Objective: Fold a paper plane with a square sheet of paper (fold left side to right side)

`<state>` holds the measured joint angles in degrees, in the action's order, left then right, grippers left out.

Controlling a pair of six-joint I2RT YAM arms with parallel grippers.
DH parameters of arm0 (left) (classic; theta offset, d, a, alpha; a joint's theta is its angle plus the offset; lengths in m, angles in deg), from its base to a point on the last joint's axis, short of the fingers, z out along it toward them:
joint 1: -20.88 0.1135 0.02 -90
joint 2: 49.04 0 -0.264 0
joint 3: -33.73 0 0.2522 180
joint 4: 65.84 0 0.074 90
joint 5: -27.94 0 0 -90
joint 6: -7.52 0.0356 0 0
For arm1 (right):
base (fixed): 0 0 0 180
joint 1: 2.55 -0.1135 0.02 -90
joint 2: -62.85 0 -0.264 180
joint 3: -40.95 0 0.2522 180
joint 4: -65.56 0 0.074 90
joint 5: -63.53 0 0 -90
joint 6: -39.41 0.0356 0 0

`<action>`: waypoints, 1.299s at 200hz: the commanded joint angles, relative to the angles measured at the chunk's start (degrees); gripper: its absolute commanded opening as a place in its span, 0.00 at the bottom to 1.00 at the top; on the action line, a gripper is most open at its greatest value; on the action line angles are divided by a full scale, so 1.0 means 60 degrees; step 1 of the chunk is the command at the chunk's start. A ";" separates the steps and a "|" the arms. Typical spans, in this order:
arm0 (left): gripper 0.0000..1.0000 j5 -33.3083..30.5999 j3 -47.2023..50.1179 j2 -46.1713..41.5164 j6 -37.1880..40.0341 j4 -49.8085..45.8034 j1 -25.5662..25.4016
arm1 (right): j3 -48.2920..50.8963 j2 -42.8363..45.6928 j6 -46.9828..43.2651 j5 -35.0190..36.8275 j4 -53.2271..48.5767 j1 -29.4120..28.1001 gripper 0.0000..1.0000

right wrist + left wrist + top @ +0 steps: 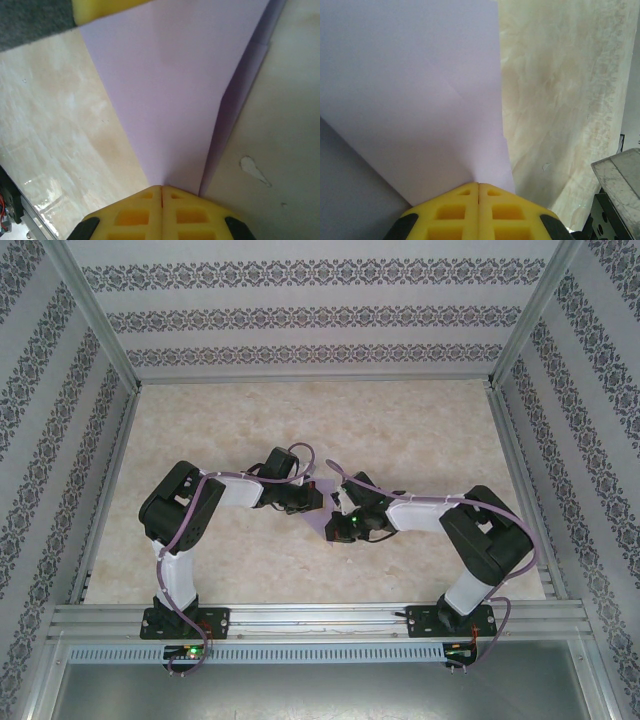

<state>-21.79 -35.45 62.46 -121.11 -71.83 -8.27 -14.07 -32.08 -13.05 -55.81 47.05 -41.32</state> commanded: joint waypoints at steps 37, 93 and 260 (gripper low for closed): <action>0.01 -0.1562 0.0186 0.0591 0.0316 -0.1411 0.0287 | 0.0689 0.0331 -0.0054 0.0129 -0.1021 -0.0076 0.00; 0.01 -0.1447 0.0098 0.0468 0.0274 -0.1383 0.0285 | 0.1045 0.0601 -0.0002 0.0002 -0.0995 -0.0088 0.00; 0.31 -0.2546 0.0737 -0.3756 0.0742 -0.0173 0.0284 | 0.0022 0.1460 -0.1771 -0.1011 0.1147 0.2187 0.48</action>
<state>-30.58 -34.60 45.81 -120.81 -72.66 -8.01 -10.59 -20.04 -19.83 -60.05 49.12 -28.27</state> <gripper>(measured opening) 0.293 0.475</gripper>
